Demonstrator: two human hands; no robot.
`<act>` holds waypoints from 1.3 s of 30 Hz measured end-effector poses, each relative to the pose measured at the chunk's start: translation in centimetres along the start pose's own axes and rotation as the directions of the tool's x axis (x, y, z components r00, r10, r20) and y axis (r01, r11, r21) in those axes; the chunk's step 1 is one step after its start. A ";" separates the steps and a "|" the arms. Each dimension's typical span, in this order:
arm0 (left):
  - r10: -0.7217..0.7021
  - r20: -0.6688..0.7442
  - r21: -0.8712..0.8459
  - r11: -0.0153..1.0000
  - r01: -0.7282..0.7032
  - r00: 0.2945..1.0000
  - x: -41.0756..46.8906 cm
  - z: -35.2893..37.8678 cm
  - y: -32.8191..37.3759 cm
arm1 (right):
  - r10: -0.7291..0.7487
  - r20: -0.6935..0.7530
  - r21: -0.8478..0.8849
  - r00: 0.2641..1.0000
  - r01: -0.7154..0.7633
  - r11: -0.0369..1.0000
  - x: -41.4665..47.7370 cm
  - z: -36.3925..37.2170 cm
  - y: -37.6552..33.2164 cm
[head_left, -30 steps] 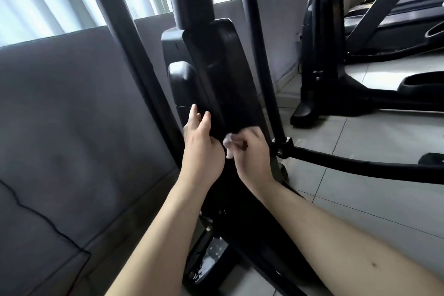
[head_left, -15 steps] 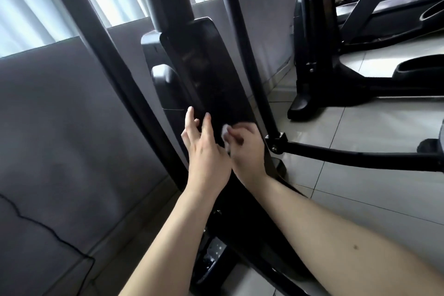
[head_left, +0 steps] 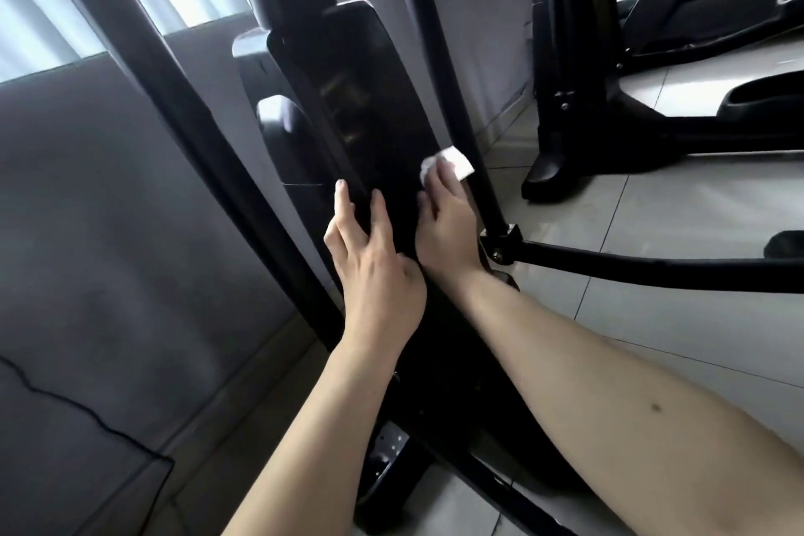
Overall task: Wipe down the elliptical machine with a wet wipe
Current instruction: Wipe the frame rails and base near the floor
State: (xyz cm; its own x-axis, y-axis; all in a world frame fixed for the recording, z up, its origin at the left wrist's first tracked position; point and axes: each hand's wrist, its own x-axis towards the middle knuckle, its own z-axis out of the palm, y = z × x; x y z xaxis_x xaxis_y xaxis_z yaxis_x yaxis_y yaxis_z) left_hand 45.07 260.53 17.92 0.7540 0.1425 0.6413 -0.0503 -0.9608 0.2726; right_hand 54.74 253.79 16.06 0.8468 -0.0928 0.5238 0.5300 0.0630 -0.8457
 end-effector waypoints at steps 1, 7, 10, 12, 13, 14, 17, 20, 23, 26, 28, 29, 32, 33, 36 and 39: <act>0.005 -0.005 0.013 1.000 -0.005 1.000 0.0 0.1 -0.1 | 0.061 0.030 -0.055 0.998 -0.059 0.997 -0.9 -0.3 1.8; 0.034 -0.023 0.062 0.998 -0.032 0.999 -0.1 0.5 -0.5 | 0.301 0.060 -0.026 0.952 -0.300 0.954 -2.9 -1.7 6.2; 0.038 -0.042 0.063 0.997 -0.036 0.998 -0.1 0.8 -0.7 | 0.150 0.105 0.076 0.983 -0.158 0.985 -0.6 -0.7 3.4; 0.040 -0.056 0.059 0.998 -0.036 0.998 -0.1 1.0 -0.8 | 0.039 0.194 0.087 0.980 -0.056 0.995 0.8 0.4 2.0; 0.038 -0.061 0.058 0.998 -0.034 0.997 -0.1 1.0 -0.8 | 0.014 0.221 0.088 0.975 -0.034 0.996 1.1 0.8 2.1; 0.037 -0.064 0.058 0.998 -0.033 0.997 -0.1 1.0 -0.7 | 0.011 0.232 0.063 0.973 -0.027 0.998 0.8 0.9 2.2; 0.043 -0.066 0.062 0.997 -0.039 0.997 -0.2 1.0 -0.7 | 0.129 0.190 -0.036 0.973 -0.125 0.992 -2.4 -0.3 4.9; 0.060 -0.061 0.079 0.995 -0.055 0.996 -0.3 0.9 -1.0 | 0.378 0.222 -0.098 0.899 -0.365 0.926 -6.0 -2.3 8.8; 0.075 -0.051 0.075 0.995 -0.071 0.996 -0.3 0.7 -1.2 | 0.502 0.246 -0.131 0.829 -0.485 0.865 -5.9 -2.4 9.0; 0.079 -0.049 0.043 0.996 -0.077 0.996 -0.2 0.7 -1.5 | 0.391 0.225 -0.061 0.892 -0.388 0.920 -3.9 -1.4 5.2; 0.088 -0.047 0.014 0.996 -0.088 0.995 -0.1 0.6 -1.7 | 0.257 0.269 -0.031 0.928 -0.259 0.966 -3.0 -0.6 2.7; 0.092 -0.049 0.003 0.996 -0.092 0.995 -0.1 0.6 -1.8 | 0.198 0.292 -0.011 0.936 -0.204 0.979 -2.8 -0.3 1.7; 0.106 -0.062 -0.030 0.994 -0.108 0.992 -0.2 0.4 -2.2 | 0.095 0.326 0.047 0.941 -0.116 0.992 -3.5 0.1 0.9; 0.112 -0.067 -0.034 0.993 -0.114 0.992 -0.2 0.2 -2.3 | 0.089 0.310 0.060 0.946 -0.113 0.992 -4.2 0.2 1.8; 0.124 -0.066 -0.028 0.992 -0.126 0.990 -0.1 -0.5 -2.5 | 0.228 0.278 0.048 0.933 -0.251 0.967 -7.1 -0.5 5.3; 0.131 -0.056 -0.005 0.991 -0.131 0.990 -0.2 -1.1 -2.6 | 0.345 0.268 -0.129 0.900 -0.322 0.938 -9.2 -1.9 7.1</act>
State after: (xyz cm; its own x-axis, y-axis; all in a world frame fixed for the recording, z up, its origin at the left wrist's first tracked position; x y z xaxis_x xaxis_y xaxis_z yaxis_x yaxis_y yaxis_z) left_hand 44.34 263.31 17.90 0.7030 0.0287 0.7106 -0.1520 -0.9700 0.1895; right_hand 50.68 253.23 5.04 0.9569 0.2042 0.2066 0.2189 -0.0397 -0.9749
